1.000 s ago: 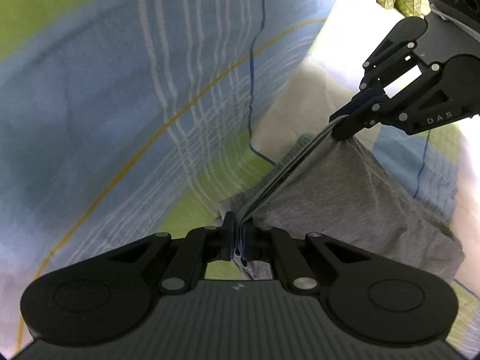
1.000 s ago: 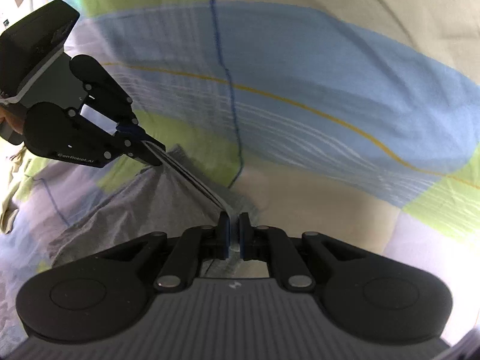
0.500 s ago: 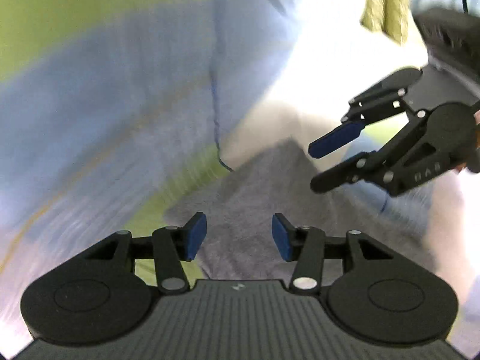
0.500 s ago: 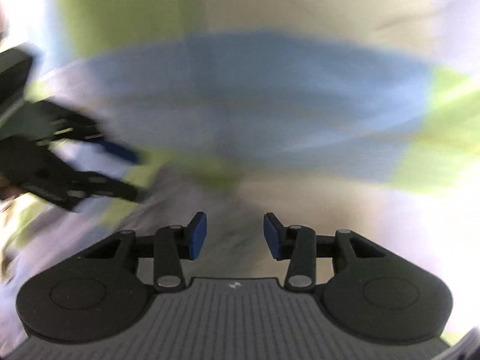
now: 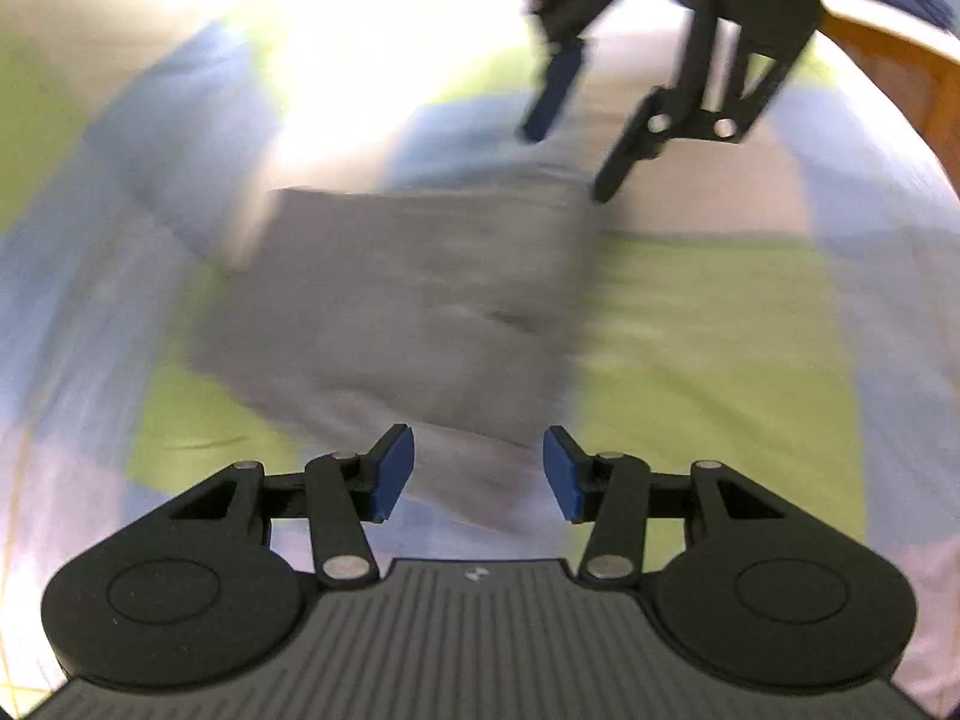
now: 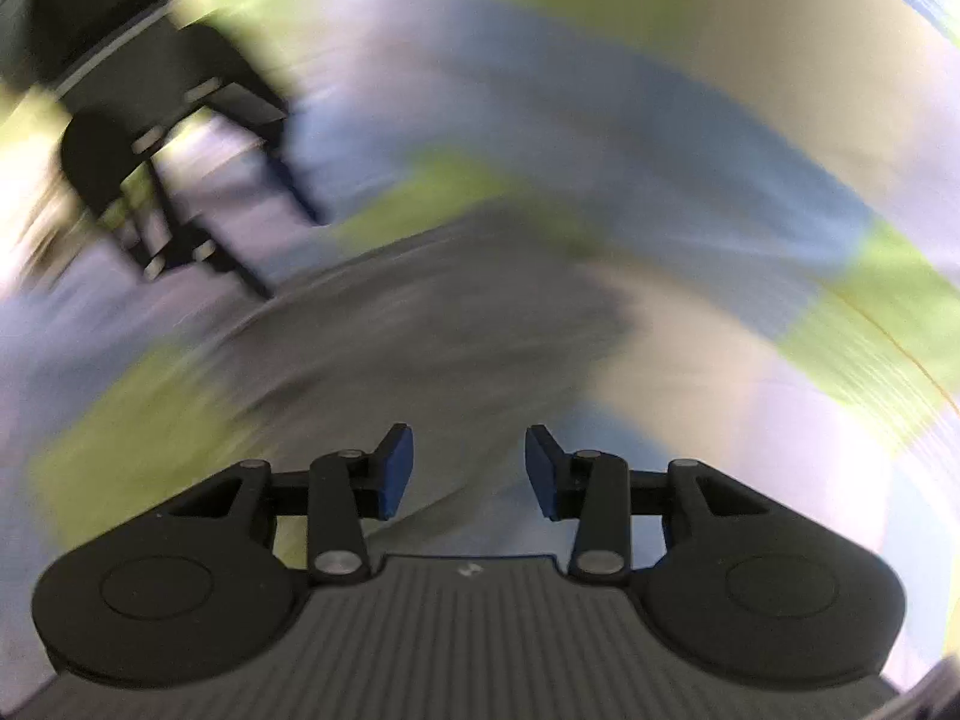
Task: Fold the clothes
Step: 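Grasp the folded pants edge again with both grippers, then open both grippers and move them to the folded grey pants bundle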
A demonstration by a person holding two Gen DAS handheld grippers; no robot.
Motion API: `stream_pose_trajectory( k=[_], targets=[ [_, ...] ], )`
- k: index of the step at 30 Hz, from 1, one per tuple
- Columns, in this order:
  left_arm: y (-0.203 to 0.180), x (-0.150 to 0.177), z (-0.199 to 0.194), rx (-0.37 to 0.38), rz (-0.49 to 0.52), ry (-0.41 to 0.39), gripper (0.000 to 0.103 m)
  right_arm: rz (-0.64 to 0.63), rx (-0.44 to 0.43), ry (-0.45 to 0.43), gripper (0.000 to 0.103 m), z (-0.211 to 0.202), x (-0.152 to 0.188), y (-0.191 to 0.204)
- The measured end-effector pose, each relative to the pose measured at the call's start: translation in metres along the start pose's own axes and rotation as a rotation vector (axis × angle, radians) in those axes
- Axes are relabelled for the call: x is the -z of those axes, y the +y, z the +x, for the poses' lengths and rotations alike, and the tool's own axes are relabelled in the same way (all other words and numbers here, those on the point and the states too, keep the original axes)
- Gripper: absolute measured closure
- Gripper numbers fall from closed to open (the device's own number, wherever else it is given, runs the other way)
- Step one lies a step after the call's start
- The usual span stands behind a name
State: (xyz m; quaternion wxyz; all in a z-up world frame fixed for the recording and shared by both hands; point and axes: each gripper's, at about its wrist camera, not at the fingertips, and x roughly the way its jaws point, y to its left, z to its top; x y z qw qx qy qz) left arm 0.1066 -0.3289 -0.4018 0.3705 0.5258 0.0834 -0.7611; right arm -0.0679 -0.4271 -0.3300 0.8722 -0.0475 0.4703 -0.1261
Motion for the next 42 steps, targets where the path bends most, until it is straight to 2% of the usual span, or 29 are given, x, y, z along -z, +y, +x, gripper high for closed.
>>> stream_pose_trajectory(
  k=[3, 6, 8, 9, 10, 11, 12, 13, 16, 21, 24, 28, 32, 33, 34, 35, 37, 39, 40, 41, 42],
  targets=[
    [-0.018, -0.003, 0.018, -0.046, 0.001, 0.032, 0.050, -0.158, 0.035, 0.008, 0.070, 0.007, 0.008, 0.039],
    [-0.012, -0.002, 0.006, -0.083, -0.039, 0.053, 0.057, -0.271, 0.099, 0.004, 0.074, 0.018, 0.014, 0.055],
    [-0.011, 0.000, -0.004, -0.082, -0.032, 0.066, 0.065, -0.314, 0.123, 0.004, 0.076, 0.024, 0.014, 0.057],
    [-0.014, 0.002, -0.001, -0.082, -0.013, 0.071, 0.075, -0.341, 0.137, 0.007, 0.076, 0.029, 0.016, 0.059],
    [-0.017, 0.004, 0.005, -0.084, 0.019, 0.080, 0.089, -0.369, 0.150, 0.010, 0.076, 0.034, 0.018, 0.061],
    [-0.019, 0.005, 0.011, -0.088, 0.046, 0.091, 0.096, -0.383, 0.153, 0.012, 0.077, 0.037, 0.018, 0.061],
    [-0.018, 0.004, 0.015, -0.090, 0.074, 0.097, 0.101, -0.389, 0.143, 0.016, 0.087, 0.041, 0.018, 0.061],
    [-0.018, 0.003, 0.018, -0.091, 0.118, 0.100, 0.102, -0.394, 0.137, 0.019, 0.093, 0.045, 0.018, 0.057],
    [-0.010, 0.003, 0.017, -0.090, 0.183, 0.105, 0.103, -0.401, 0.119, 0.035, 0.097, 0.043, 0.013, 0.050],
    [-0.009, 0.015, 0.013, -0.074, 0.245, 0.110, 0.103, -0.401, 0.144, 0.050, 0.097, 0.021, 0.011, 0.035],
    [-0.016, 0.015, 0.020, -0.072, 0.261, 0.103, 0.103, -0.434, 0.106, 0.088, 0.097, 0.031, 0.023, 0.041],
    [-0.021, 0.017, 0.015, -0.086, 0.290, 0.091, 0.103, -0.444, 0.118, 0.092, 0.096, 0.032, 0.028, 0.047],
    [-0.025, 0.013, 0.015, -0.124, 0.292, 0.122, 0.103, -0.473, 0.146, 0.133, 0.087, 0.034, 0.028, 0.054],
    [-0.025, 0.011, 0.011, -0.132, 0.276, 0.125, 0.101, -0.492, 0.163, 0.145, 0.085, 0.033, 0.027, 0.057],
    [-0.025, 0.010, 0.005, -0.141, 0.257, 0.124, 0.092, -0.487, 0.175, 0.146, 0.079, 0.030, 0.025, 0.058],
    [-0.026, 0.009, 0.000, -0.153, 0.253, 0.120, 0.091, -0.471, 0.183, 0.141, 0.070, 0.025, 0.022, 0.058],
    [-0.028, 0.006, -0.006, -0.164, 0.250, 0.100, 0.090, -0.440, 0.193, 0.129, 0.064, 0.017, 0.018, 0.058],
    [-0.029, -0.001, -0.006, -0.163, 0.260, 0.067, 0.087, -0.436, 0.185, 0.120, 0.064, 0.017, 0.016, 0.060],
    [-0.030, -0.005, 0.000, -0.156, 0.271, 0.054, 0.078, -0.435, 0.179, 0.117, 0.066, 0.021, 0.015, 0.060],
    [-0.031, -0.007, 0.007, -0.149, 0.283, 0.048, 0.078, -0.435, 0.173, 0.115, 0.068, 0.024, 0.014, 0.060],
    [-0.031, -0.007, 0.015, -0.142, 0.293, 0.056, 0.082, -0.432, 0.163, 0.115, 0.074, 0.028, 0.014, 0.059]
  ],
)
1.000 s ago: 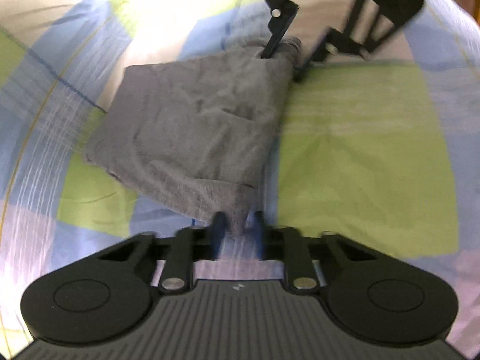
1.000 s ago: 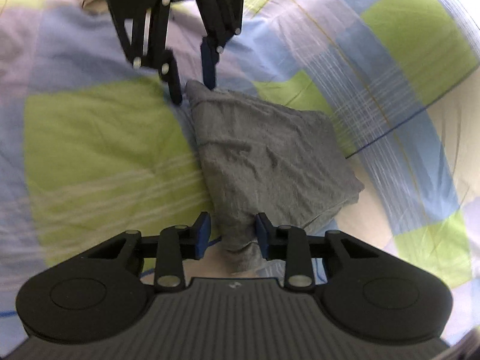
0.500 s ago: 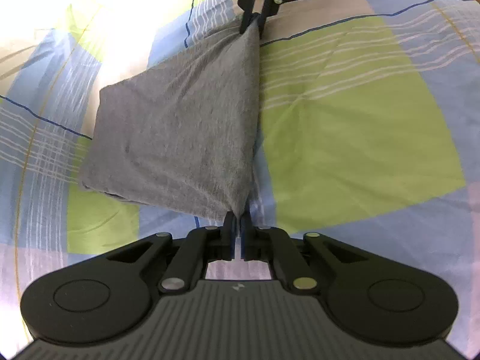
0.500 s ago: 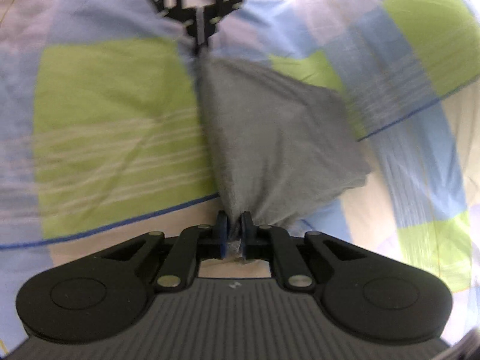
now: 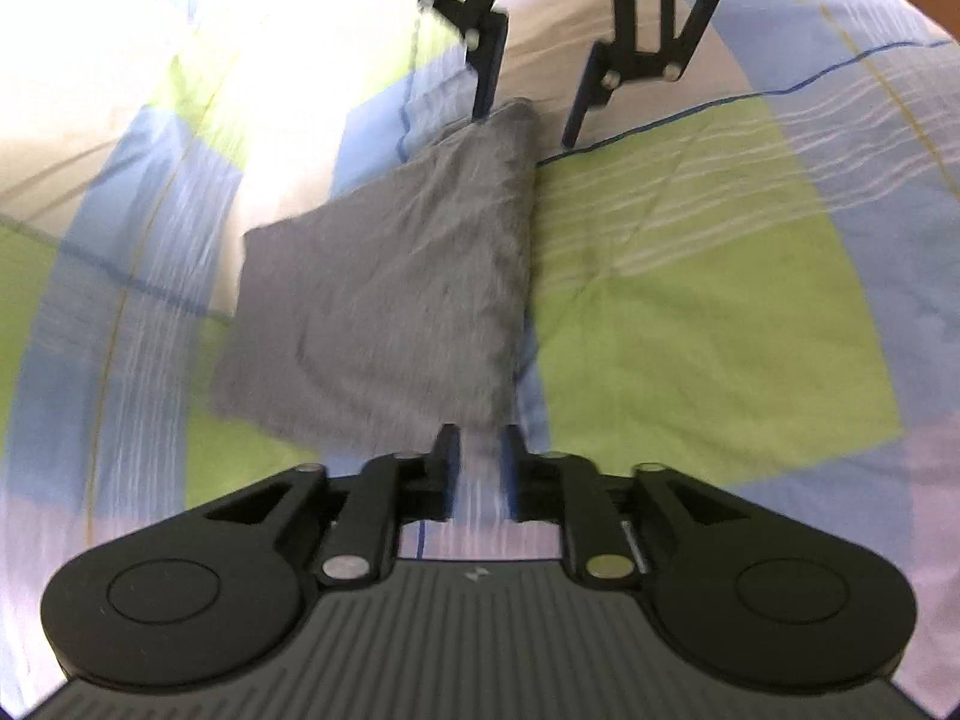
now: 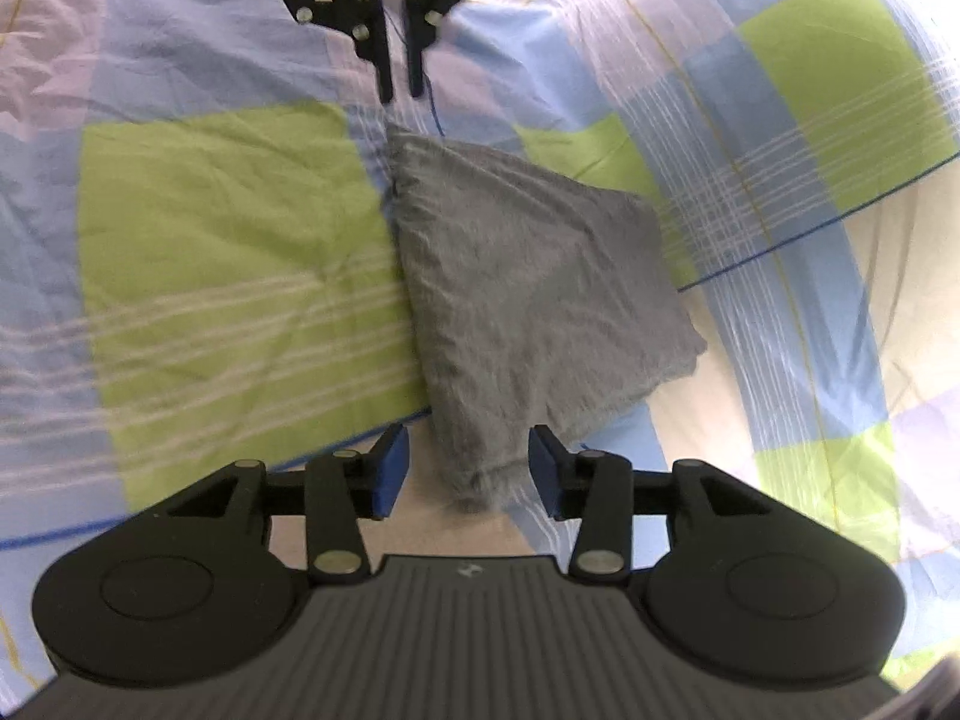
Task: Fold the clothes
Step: 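Open both grippers and move them to the folded grey pants bundle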
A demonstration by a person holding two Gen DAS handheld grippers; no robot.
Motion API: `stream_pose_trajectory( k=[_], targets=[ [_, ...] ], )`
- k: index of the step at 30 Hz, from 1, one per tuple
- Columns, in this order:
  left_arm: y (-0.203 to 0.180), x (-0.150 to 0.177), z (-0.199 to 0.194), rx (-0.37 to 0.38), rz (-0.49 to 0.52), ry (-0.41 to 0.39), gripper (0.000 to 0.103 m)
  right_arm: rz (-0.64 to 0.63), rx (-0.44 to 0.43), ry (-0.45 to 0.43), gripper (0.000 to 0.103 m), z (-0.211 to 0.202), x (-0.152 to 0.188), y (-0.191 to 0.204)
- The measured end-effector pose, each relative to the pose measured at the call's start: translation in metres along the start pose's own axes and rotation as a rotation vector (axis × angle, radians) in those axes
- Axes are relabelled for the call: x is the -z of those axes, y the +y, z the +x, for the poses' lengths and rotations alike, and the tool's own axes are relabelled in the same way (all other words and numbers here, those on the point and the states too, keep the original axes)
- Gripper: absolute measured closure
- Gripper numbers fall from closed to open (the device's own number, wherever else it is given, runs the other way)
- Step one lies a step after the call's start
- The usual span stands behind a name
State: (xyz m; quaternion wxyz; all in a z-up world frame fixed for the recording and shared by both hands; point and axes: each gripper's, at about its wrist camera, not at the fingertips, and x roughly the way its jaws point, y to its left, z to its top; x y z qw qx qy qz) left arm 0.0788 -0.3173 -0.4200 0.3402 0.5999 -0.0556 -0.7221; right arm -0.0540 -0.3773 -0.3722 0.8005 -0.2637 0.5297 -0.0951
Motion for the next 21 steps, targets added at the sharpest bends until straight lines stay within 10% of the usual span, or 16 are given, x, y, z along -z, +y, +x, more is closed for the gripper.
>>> stream_pose_trajectory(
  k=[4, 14, 17, 21],
  targets=[
    [-0.002, 0.009, 0.012, 0.046, -0.006, -0.003, 0.102, 0.010, -0.028, 0.005, 0.096, 0.010, 0.005, -0.001],
    [-0.005, 0.023, 0.006, 0.022, -0.023, 0.039, 0.102, -0.108, 0.014, 0.048, 0.086, 0.008, 0.020, 0.016],
    [0.003, 0.025, -0.014, -0.005, -0.114, 0.087, 0.088, -0.052, -0.004, 0.103, 0.076, -0.003, 0.019, 0.010],
    [0.019, 0.007, -0.036, 0.020, -0.381, 0.023, 0.043, 0.262, -0.062, 0.137, 0.067, -0.035, 0.035, -0.024]
  ],
)
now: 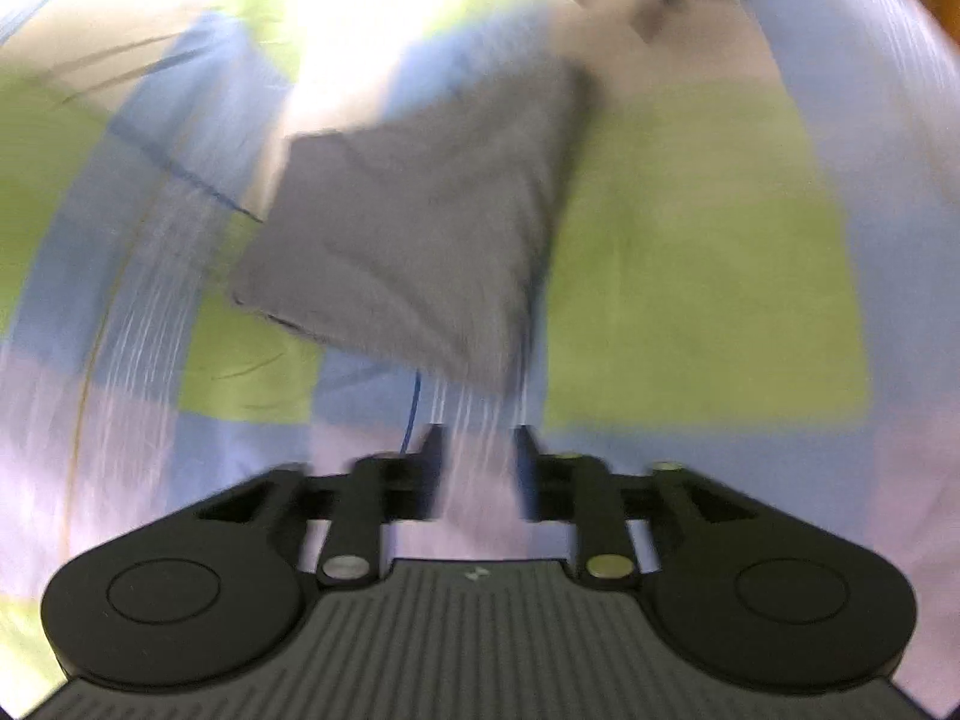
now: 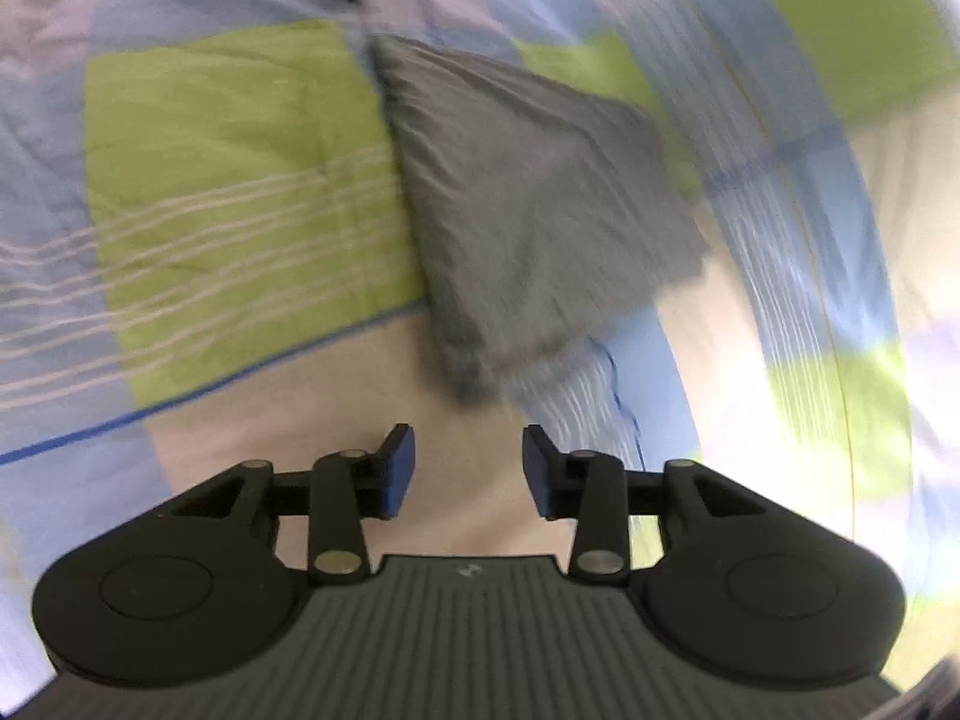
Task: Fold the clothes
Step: 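Open both grippers and move them to the folded grey pants bundle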
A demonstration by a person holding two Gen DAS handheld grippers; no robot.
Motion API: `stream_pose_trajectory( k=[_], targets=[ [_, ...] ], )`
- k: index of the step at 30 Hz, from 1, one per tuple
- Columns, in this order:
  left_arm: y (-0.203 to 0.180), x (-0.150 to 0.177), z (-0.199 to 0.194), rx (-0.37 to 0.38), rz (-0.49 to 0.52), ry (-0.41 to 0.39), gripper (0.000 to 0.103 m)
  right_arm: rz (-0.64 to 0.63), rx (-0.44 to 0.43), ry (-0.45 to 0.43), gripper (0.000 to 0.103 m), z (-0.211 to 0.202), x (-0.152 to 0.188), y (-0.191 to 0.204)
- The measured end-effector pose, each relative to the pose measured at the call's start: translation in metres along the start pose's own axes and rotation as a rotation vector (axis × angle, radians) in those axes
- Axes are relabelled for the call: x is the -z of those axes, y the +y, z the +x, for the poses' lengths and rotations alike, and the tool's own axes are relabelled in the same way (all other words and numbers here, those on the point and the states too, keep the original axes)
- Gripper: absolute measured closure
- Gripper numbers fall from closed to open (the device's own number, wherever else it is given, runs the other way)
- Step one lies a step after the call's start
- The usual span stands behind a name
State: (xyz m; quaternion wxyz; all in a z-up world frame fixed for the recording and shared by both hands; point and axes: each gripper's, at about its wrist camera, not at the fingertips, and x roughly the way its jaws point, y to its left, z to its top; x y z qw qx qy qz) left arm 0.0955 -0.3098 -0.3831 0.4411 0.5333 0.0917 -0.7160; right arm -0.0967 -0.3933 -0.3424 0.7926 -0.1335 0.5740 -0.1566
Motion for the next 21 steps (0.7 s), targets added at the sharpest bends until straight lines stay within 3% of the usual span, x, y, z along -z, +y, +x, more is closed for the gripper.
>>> stream_pose_trajectory(
  k=[2, 5, 8, 12, 16, 18, 21],
  targets=[
    [0.005, -0.020, 0.003, 0.061, -0.307, -0.050, 0.040, 0.271, -0.104, -0.007, 0.062, -0.008, 0.006, -0.030],
    [0.011, -0.035, 0.017, 0.126, -0.724, -0.048, 0.041, 0.539, -0.151, -0.003, 0.060, -0.008, 0.015, -0.068],
    [0.008, -0.041, 0.028, 0.190, -1.164, -0.043, 0.041, 0.672, -0.166, -0.023, 0.056, -0.008, 0.020, -0.094],
    [0.012, -0.027, 0.024, 0.168, -1.284, -0.042, 0.041, 0.847, -0.324, -0.068, 0.054, 0.001, 0.025, -0.107],
    [0.027, -0.005, 0.022, 0.140, -1.344, -0.008, 0.040, 1.198, -0.545, -0.110, 0.054, 0.026, 0.038, -0.084],
    [0.031, 0.005, 0.024, 0.155, -1.437, 0.008, 0.038, 1.437, -0.590, -0.139, 0.054, 0.037, 0.051, -0.066],
    [0.033, 0.028, 0.031, 0.171, -1.686, -0.002, 0.034, 1.853, -0.596, -0.212, 0.054, 0.049, 0.071, -0.036]
  ],
)
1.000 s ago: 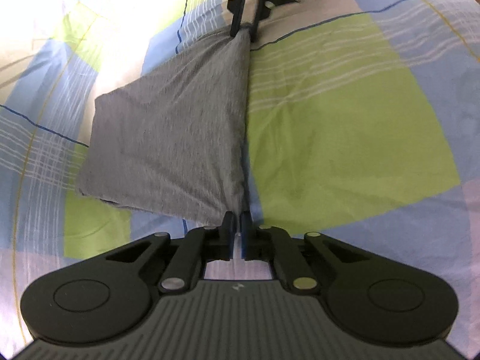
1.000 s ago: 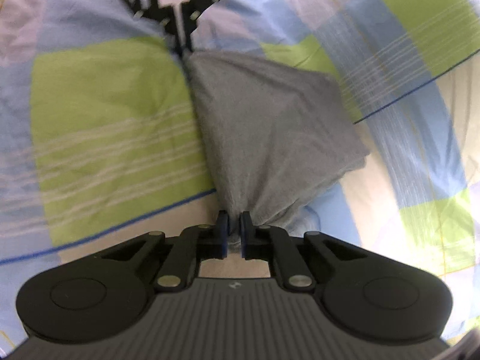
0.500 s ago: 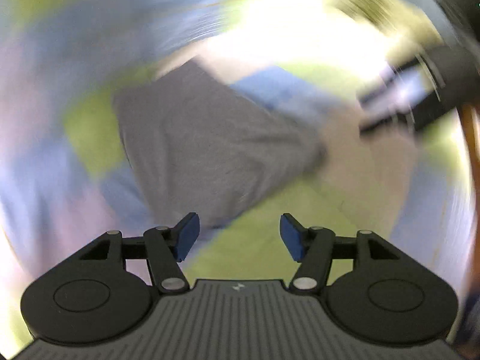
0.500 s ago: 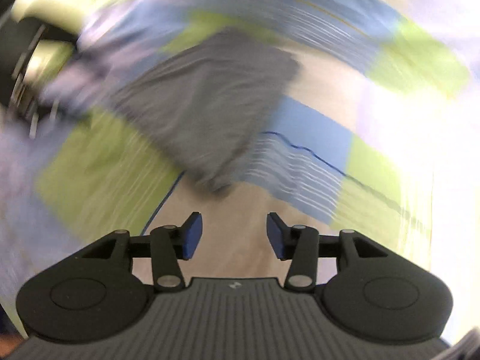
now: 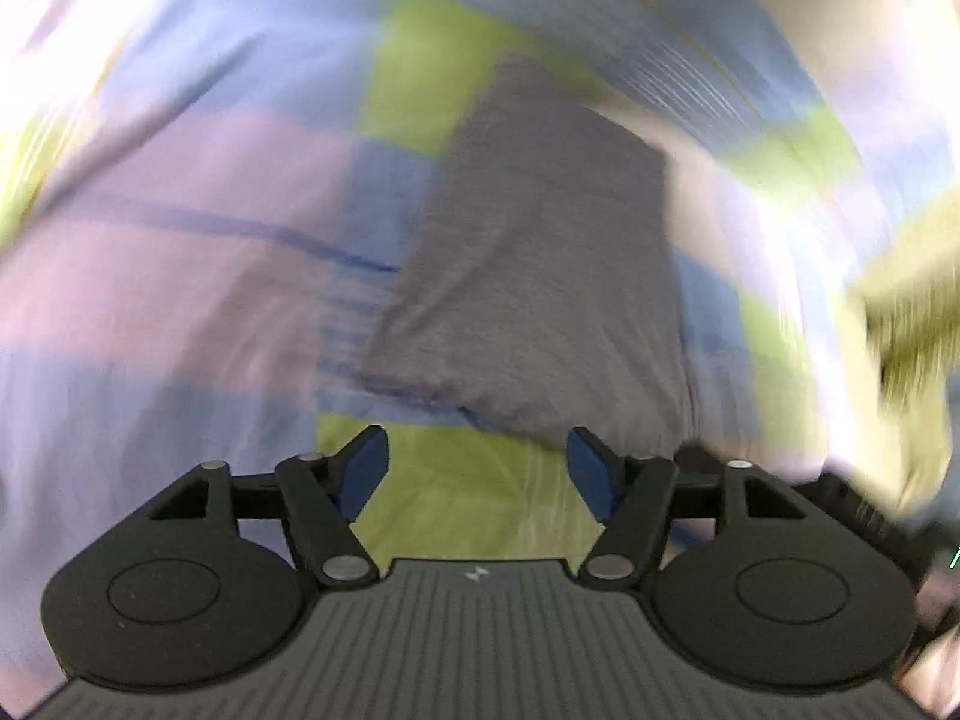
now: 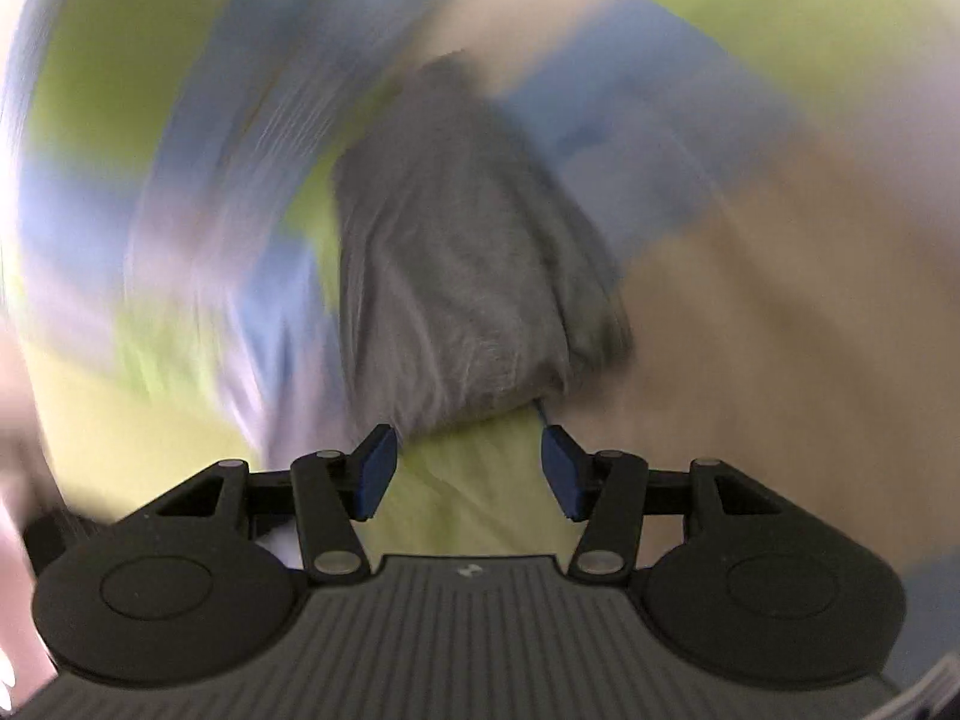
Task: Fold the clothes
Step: 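Open both grippers and move them to the folded grey pants bundle, then grasp the pants bundle corner with the left gripper while the right gripper grasps beside it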
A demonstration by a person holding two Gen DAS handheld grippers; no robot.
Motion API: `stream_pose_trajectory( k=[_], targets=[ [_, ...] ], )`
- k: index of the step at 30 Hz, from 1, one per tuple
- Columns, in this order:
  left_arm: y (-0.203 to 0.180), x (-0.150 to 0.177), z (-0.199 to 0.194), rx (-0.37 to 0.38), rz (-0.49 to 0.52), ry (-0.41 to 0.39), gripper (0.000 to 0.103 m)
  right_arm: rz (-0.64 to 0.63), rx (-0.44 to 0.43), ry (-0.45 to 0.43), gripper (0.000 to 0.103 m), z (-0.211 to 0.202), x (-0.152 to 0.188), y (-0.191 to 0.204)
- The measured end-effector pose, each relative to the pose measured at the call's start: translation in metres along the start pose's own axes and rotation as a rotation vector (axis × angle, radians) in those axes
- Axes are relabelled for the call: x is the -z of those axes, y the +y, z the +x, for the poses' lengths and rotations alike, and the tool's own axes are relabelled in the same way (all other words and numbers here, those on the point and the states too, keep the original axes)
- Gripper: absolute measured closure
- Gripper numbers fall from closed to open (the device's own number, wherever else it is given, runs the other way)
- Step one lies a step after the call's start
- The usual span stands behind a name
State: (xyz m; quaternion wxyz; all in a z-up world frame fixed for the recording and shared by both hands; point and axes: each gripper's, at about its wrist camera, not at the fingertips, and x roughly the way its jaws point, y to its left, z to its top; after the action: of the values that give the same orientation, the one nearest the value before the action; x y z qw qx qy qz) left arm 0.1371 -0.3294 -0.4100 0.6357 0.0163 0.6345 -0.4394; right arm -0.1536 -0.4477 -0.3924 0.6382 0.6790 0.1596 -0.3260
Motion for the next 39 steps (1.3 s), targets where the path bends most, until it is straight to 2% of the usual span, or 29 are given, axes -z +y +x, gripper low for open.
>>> stream_pose_trajectory(
  k=[2, 7, 15, 17, 18, 19, 21, 24, 27, 30, 33, 35, 39],
  targets=[
    [0.013, 0.001, 0.006, 0.012, -0.137, -0.026, 0.034, 0.131, -0.016, -0.066, 0.054, 0.003, 0.011, -0.010],
    [0.031, 0.000, 0.019, 0.059, -0.325, -0.089, 0.034, 0.321, -0.035, -0.189, 0.054, 0.010, 0.026, -0.020],
    [0.046, 0.002, 0.034, 0.181, -0.566, -0.169, 0.037, 0.411, -0.072, -0.303, 0.053, 0.016, 0.034, -0.025],
    [0.050, 0.008, 0.037, 0.192, -0.635, -0.202, 0.045, 0.423, -0.087, -0.330, 0.054, 0.019, 0.034, -0.026],
    [0.053, 0.012, 0.039, 0.193, -0.659, -0.208, 0.057, 0.421, -0.092, -0.342, 0.067, 0.021, 0.034, -0.026],
    [0.058, 0.018, 0.044, 0.187, -0.691, -0.209, 0.091, 0.414, -0.082, -0.343, 0.082, 0.023, 0.034, -0.026],
    [0.061, 0.021, 0.049, 0.174, -0.691, -0.208, 0.095, 0.401, -0.056, -0.334, 0.095, 0.027, 0.035, -0.026],
    [0.048, 0.013, 0.046, 0.113, -0.552, -0.215, 0.096, 0.320, -0.016, -0.307, 0.097, 0.025, 0.024, -0.019],
    [0.033, 0.019, 0.034, 0.075, -0.513, -0.241, 0.096, 0.220, 0.017, -0.257, 0.098, 0.017, 0.013, -0.013],
    [0.017, 0.042, 0.024, 0.056, -0.508, -0.250, 0.096, 0.092, 0.045, -0.173, 0.098, -0.001, -0.004, -0.005],
    [-0.009, 0.083, 0.020, 0.038, -0.545, -0.259, 0.096, -0.025, 0.072, -0.102, 0.098, -0.022, -0.023, -0.004],
    [-0.035, 0.117, 0.023, 0.029, -0.582, -0.255, 0.096, -0.130, 0.098, -0.028, 0.098, -0.040, -0.048, -0.007],
    [-0.078, 0.175, 0.041, 0.043, -0.664, -0.216, 0.096, -0.343, 0.152, 0.103, 0.098, -0.068, -0.087, -0.013]
  ],
)
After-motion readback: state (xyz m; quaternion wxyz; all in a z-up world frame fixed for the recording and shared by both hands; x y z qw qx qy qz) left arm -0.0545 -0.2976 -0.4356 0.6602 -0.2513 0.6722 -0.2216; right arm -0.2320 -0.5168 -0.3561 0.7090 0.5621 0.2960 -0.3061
